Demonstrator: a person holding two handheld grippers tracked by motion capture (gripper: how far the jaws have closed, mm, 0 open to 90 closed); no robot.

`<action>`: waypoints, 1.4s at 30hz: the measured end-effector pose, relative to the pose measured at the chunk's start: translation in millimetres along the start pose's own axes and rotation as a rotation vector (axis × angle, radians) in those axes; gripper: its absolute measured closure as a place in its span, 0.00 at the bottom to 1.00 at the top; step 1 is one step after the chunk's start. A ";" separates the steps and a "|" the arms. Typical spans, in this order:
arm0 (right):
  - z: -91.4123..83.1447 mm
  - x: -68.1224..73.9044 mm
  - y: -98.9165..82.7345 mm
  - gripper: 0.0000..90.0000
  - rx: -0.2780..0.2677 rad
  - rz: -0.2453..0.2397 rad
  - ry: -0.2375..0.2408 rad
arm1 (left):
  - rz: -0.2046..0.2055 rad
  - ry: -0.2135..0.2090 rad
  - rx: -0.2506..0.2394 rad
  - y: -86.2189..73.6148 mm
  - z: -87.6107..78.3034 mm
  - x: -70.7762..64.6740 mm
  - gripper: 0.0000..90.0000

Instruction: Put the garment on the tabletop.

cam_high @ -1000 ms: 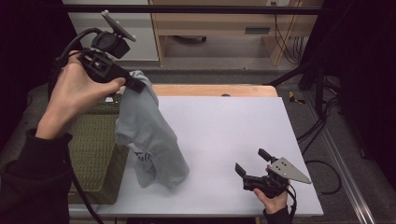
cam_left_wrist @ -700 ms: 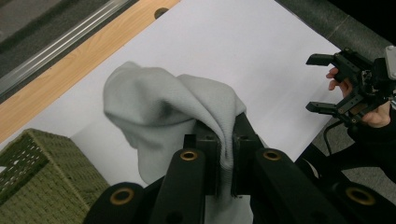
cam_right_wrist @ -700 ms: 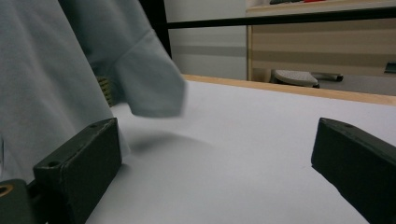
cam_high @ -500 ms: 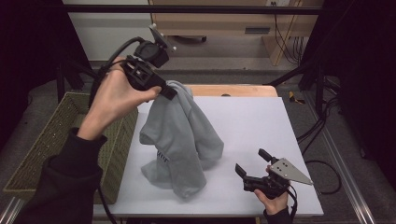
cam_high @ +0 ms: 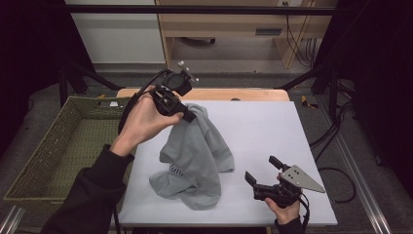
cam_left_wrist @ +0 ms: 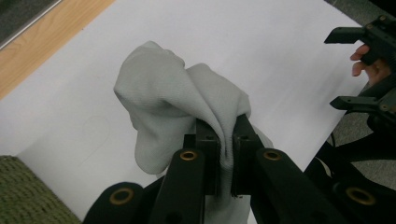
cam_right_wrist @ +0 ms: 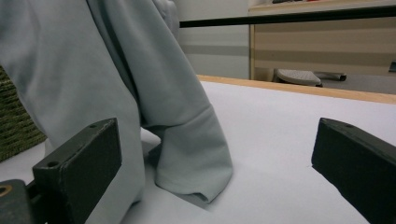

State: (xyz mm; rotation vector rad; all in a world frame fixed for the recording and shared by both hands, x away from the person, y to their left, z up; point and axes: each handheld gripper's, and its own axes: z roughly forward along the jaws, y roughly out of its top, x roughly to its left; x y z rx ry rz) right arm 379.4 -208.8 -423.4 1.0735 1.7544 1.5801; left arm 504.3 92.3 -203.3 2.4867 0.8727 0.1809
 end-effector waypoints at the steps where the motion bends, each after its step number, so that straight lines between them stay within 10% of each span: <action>1: 0.5 0.4 -0.3 0.02 0.000 0.001 -0.002 | 0.008 0.002 -0.003 -1.8 5.8 -0.7 0.94; 42: 7.2 1.6 -7.6 0.02 0.038 -0.001 0.008 | 0.029 -0.211 -0.092 -65.0 165.3 -20.1 0.85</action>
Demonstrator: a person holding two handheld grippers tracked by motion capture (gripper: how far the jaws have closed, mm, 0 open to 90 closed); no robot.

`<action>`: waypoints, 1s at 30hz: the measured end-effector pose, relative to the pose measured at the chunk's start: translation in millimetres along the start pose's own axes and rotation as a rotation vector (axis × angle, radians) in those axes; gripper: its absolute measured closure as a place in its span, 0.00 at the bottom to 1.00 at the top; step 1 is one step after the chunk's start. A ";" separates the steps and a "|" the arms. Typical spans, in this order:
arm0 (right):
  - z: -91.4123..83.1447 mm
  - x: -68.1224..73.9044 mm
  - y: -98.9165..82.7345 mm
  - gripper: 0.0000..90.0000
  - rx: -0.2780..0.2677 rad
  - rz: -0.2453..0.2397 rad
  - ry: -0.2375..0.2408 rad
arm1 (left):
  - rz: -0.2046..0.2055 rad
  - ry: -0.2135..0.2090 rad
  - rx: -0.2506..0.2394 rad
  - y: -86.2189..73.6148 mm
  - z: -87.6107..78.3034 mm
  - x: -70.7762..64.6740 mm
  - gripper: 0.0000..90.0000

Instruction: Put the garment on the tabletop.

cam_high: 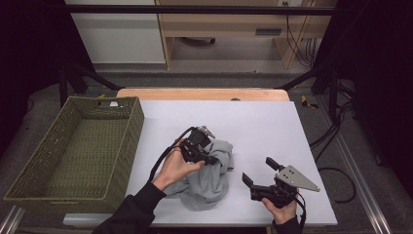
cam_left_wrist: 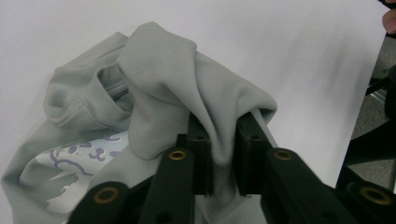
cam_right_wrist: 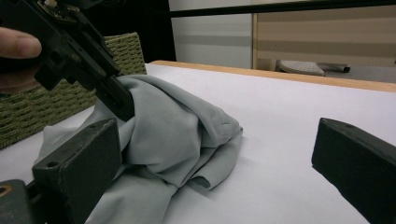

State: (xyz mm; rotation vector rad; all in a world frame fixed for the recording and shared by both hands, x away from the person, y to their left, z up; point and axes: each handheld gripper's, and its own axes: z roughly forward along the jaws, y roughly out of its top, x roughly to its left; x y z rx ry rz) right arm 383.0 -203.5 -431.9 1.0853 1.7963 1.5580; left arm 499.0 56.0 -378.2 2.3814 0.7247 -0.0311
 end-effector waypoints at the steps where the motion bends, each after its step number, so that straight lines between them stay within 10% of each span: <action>1: 0.2 -0.2 -0.2 0.02 -0.001 0.000 0.001 | 0.003 0.008 0.002 -0.2 0.3 -1.0 0.79; 12: 0.8 1.0 -0.3 0.02 0.002 0.001 0.001 | 0.020 0.019 -0.182 3.4 -27.1 -6.9 0.19; 30: -1.1 0.4 1.5 0.02 -0.005 0.010 0.005 | -0.009 0.092 -0.500 -34.9 -54.7 -7.1 0.08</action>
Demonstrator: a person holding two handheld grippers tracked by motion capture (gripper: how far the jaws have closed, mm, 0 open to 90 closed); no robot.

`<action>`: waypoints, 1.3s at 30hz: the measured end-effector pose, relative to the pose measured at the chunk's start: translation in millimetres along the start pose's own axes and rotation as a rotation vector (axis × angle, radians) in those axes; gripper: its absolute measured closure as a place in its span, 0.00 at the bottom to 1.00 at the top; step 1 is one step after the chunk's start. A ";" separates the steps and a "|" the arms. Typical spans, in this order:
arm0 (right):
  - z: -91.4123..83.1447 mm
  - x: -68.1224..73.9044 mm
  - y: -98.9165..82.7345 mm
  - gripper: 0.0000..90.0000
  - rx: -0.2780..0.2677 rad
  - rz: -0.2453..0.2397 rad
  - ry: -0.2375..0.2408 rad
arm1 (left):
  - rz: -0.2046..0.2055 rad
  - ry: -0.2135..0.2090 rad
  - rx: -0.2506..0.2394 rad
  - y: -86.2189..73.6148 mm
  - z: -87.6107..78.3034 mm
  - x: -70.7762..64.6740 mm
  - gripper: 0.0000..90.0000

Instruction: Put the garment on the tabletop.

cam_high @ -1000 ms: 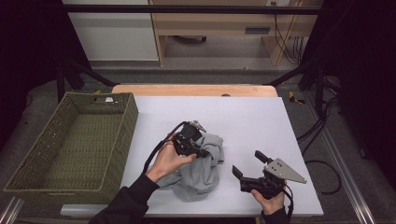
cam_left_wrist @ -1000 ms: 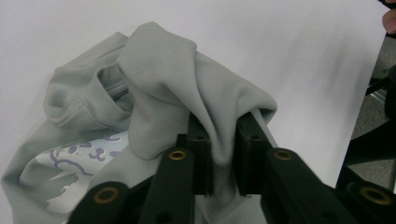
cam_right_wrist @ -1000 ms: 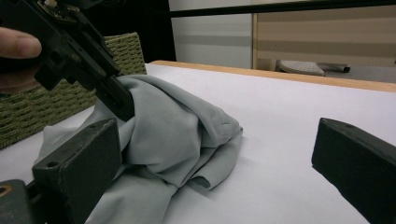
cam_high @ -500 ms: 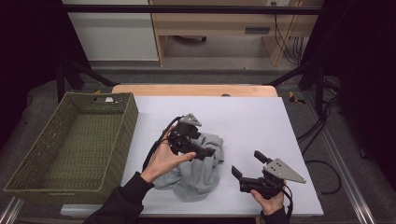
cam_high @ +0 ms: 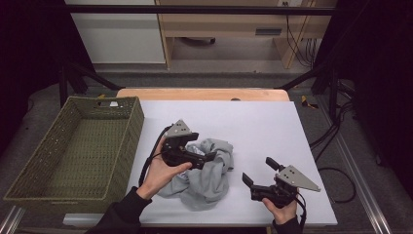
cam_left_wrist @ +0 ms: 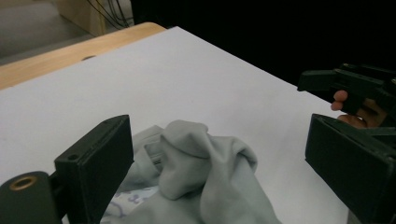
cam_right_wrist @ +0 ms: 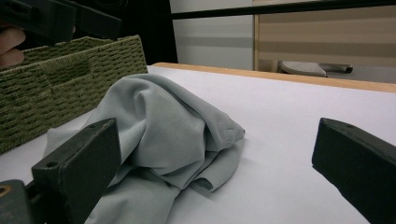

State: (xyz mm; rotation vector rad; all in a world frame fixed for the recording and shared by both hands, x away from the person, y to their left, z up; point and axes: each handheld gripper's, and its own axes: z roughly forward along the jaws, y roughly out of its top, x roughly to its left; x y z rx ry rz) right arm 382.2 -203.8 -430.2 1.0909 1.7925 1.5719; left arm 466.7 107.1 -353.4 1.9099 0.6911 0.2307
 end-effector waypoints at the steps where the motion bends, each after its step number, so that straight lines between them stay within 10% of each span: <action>1: 0.0 0.0 0.0 0.02 -0.001 0.001 0.001 | -0.004 0.003 -0.010 -2.4 -3.2 1.2 0.08; 39: -2.3 -2.5 0.5 0.01 -0.006 0.004 -0.006 | -0.072 0.194 -0.141 -98.6 -88.6 15.9 0.02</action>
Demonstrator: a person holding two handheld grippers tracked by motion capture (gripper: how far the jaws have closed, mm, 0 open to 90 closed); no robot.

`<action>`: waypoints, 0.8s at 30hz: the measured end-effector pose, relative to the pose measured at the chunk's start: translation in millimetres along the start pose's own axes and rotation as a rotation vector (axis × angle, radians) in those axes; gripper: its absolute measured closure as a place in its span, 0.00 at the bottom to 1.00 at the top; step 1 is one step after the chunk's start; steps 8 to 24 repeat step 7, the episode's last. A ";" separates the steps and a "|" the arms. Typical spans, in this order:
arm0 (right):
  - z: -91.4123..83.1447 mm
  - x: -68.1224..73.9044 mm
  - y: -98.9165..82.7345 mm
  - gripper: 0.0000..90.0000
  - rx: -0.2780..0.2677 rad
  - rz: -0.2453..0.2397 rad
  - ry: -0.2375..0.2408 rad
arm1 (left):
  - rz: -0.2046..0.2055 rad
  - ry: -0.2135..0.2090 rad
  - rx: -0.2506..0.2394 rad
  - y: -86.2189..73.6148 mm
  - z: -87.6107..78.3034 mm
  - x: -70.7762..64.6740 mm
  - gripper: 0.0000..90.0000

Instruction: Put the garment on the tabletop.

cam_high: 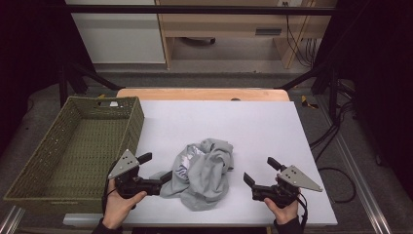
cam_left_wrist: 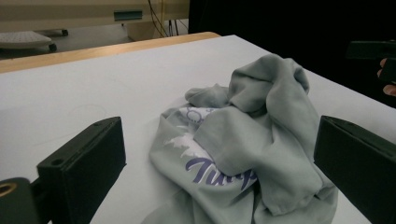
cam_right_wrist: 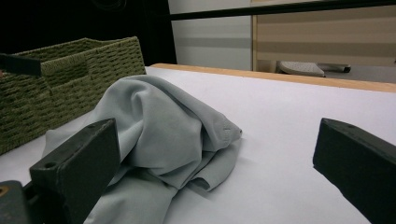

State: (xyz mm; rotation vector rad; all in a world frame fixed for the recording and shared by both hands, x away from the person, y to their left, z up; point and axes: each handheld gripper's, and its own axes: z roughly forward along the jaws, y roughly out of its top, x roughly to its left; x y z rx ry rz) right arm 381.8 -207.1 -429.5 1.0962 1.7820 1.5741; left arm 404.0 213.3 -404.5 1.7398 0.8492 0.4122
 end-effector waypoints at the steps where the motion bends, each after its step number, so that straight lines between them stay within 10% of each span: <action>1: -0.2 -0.1 0.1 0.01 0.000 0.001 -0.001 | -0.011 0.002 -0.013 -2.4 -1.0 1.2 0.02; 24: -1.0 -0.9 0.6 0.01 -0.003 0.004 0.005 | -0.019 0.007 -0.009 -4.7 -4.1 6.1 0.02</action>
